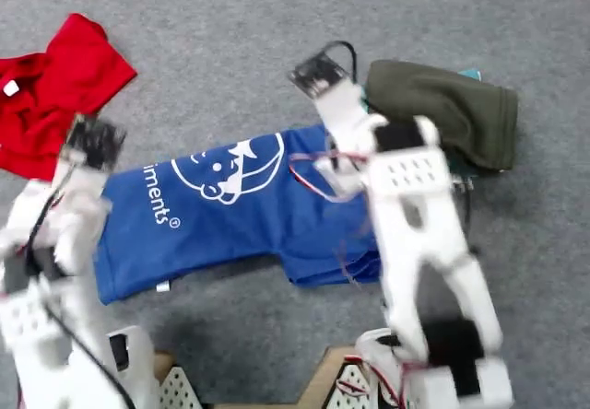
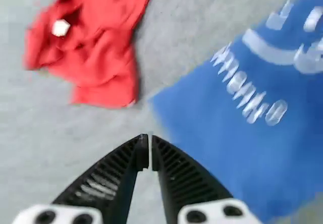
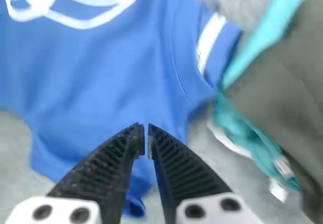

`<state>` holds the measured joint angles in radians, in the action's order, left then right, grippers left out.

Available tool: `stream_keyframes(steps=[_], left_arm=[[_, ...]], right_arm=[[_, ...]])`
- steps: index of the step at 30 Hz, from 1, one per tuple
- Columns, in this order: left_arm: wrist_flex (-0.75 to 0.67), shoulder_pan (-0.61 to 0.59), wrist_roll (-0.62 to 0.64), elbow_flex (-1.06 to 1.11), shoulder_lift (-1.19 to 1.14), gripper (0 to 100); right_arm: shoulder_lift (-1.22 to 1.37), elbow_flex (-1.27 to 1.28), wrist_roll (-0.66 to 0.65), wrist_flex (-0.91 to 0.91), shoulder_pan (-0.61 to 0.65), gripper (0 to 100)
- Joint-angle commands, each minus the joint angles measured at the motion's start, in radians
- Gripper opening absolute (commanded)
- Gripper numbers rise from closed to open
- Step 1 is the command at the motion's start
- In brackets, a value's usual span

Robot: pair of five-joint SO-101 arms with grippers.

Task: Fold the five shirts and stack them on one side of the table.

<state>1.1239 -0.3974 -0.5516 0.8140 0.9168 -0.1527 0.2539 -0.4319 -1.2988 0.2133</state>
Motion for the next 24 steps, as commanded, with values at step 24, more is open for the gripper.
stream_keyframes(steps=[24], left_arm=[[-0.328,0.062,0.655,-0.351,-1.020,3]], right_arm=[[1.326,-1.768,-0.005,-0.411,-0.092,1.7]])
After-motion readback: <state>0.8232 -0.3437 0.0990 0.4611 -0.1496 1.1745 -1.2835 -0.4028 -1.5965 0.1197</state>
